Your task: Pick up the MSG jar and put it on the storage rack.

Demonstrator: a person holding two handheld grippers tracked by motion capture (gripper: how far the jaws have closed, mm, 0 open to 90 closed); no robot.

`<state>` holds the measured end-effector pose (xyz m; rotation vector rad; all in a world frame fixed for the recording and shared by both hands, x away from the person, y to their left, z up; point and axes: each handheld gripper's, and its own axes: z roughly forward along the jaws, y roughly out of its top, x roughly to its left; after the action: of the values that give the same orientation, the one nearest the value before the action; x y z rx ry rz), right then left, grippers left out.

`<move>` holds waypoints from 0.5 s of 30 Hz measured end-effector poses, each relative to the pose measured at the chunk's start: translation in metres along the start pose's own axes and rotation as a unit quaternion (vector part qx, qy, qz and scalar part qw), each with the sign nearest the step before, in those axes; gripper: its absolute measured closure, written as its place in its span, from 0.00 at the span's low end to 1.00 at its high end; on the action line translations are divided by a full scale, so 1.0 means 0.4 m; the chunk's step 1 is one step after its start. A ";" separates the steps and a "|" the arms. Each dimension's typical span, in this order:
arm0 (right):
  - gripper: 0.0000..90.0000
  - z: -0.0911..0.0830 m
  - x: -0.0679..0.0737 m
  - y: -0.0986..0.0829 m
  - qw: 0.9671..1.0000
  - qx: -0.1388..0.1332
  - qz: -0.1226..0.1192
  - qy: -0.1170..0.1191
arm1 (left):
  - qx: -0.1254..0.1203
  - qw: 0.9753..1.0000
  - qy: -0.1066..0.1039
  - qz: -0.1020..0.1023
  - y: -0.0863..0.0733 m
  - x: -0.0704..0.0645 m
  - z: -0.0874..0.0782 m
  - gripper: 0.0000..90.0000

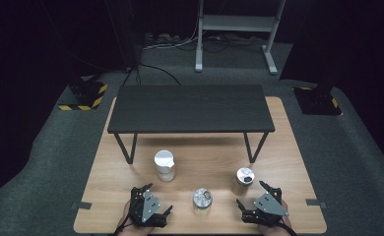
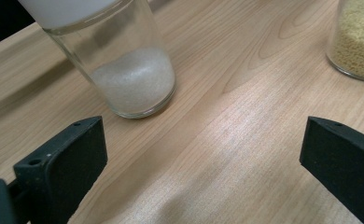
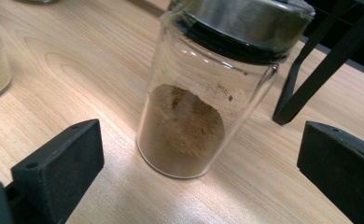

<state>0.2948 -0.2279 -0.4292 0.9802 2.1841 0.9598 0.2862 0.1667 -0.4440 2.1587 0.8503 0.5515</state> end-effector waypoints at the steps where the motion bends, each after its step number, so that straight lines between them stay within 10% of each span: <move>1: 0.00 0.000 -0.002 0.000 1.000 0.000 0.006 -0.003 | -0.001 1.000 0.000 0.000 0.000 0.000 0.000 0.01; 15: 0.00 0.000 -0.015 -0.001 1.000 0.000 0.032 -0.001 | -0.008 0.999 0.001 -0.038 -0.005 0.017 -0.006 0.01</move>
<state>0.2982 -0.2329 -0.4284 1.0546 2.1632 0.9886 0.2885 0.1736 -0.4431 2.1028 0.9229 0.5190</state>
